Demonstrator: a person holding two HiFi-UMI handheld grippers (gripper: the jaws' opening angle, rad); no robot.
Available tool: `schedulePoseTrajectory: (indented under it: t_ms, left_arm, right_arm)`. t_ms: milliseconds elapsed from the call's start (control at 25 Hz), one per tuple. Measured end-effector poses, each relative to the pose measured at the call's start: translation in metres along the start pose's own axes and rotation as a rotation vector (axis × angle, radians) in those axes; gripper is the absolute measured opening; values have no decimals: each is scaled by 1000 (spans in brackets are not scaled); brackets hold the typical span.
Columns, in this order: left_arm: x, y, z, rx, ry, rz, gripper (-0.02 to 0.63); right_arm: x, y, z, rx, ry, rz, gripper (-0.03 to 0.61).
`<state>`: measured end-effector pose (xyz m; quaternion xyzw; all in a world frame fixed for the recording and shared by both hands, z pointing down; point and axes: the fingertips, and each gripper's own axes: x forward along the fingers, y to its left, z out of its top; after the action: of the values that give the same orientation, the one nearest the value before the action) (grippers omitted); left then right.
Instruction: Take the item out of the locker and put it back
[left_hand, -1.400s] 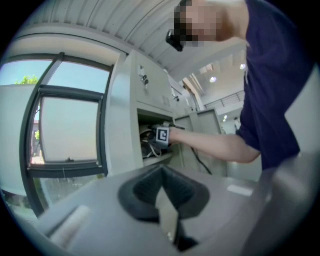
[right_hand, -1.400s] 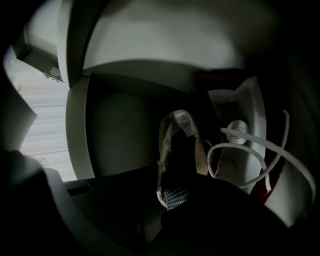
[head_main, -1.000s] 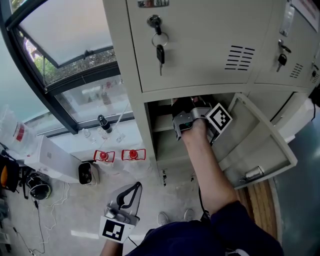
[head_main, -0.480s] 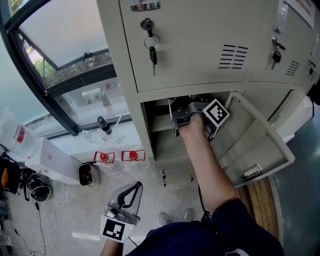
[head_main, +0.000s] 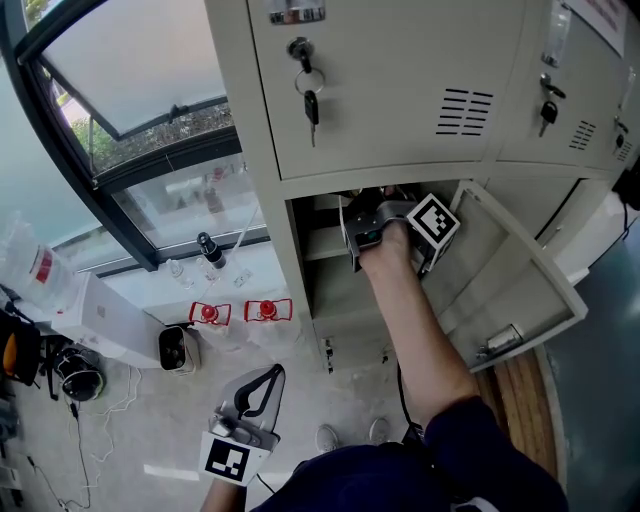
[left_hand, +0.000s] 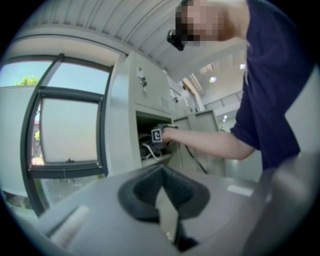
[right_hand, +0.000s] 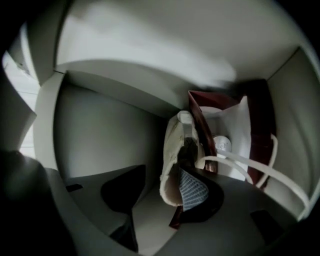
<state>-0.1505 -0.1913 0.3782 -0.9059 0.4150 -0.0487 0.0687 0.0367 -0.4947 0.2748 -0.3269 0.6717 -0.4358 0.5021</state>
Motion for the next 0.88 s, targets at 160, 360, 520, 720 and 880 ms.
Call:
schedulePoseTrajectory:
  t_ms: [160, 360, 520, 720, 880]
  left_arm:
    - [-3, -2, 2, 0, -6, -9, 3]
    - [-6, -9, 3, 4, -14, -31, 3]
    - [-9, -13, 5, 7, -25, -43, 3]
    - [-13, -18, 7, 14, -36, -62, 3]
    - [-16, -19, 9, 10, -42, -72, 3]
  right_arm:
    - [-12, 4, -3, -12, 1, -9, 181]
    - [-30, 7, -7, -21, 4, -26, 181]
    - [-45, 15, -12, -33, 14, -19, 181]
    - [-69, 28, -26, -58, 44, -2, 179]
    - [-89, 42, -38, -103, 75, 21, 178]
